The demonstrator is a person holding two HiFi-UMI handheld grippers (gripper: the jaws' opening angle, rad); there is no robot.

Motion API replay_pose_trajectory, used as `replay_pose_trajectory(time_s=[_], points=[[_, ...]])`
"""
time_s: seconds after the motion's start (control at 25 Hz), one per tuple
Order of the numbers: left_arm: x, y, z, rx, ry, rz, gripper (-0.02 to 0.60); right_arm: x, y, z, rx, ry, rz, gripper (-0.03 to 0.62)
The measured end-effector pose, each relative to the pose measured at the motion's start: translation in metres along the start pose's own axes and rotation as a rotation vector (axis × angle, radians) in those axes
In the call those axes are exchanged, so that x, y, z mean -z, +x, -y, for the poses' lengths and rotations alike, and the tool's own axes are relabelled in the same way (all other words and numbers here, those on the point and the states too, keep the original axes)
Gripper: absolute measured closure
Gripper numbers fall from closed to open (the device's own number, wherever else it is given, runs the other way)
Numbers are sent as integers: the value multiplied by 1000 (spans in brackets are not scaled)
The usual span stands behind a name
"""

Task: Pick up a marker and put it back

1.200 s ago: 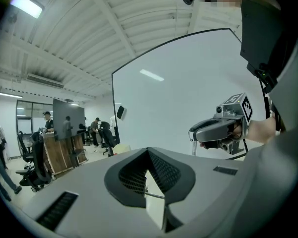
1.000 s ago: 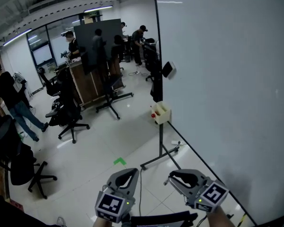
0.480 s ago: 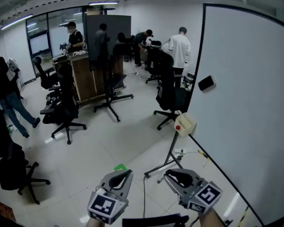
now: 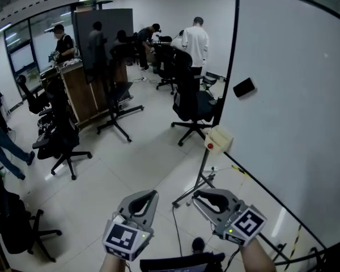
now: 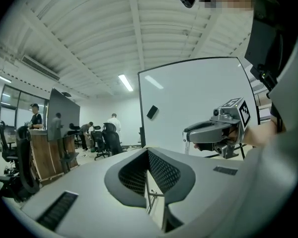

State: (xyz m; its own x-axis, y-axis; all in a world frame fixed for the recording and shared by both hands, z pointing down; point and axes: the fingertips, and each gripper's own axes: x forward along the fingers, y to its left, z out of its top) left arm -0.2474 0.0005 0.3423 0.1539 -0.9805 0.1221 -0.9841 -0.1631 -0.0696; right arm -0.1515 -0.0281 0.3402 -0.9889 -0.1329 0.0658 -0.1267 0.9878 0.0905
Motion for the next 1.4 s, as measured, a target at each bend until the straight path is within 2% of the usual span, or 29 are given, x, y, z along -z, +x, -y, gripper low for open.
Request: replay_pose_trajectory(time_s=[0.2, 0.44, 0.76, 0.92, 1.16, 1.32, 1.4], points=[[-6, 45, -22, 0, 25, -4, 581, 13, 16, 59, 30, 0, 10, 511], [0, 121, -33, -4, 56, -75, 581, 32, 42, 133, -10, 30, 12, 511], [-12, 225, -45, -37, 60, -75, 581, 38, 58, 228, -83, 43, 20, 511], [-12, 264, -45, -9, 66, -84, 581, 41, 59, 256, -76, 48, 25, 511], [-7, 315, -75, 77, 41, -45, 581, 52, 79, 292, 16, 49, 0, 511], [-19, 356, -79, 234, 30, -18, 581, 39, 70, 329, 200, 39, -46, 511], [-23, 365, -86, 286, 20, 5, 581, 38, 65, 340, 294, 42, -68, 511]])
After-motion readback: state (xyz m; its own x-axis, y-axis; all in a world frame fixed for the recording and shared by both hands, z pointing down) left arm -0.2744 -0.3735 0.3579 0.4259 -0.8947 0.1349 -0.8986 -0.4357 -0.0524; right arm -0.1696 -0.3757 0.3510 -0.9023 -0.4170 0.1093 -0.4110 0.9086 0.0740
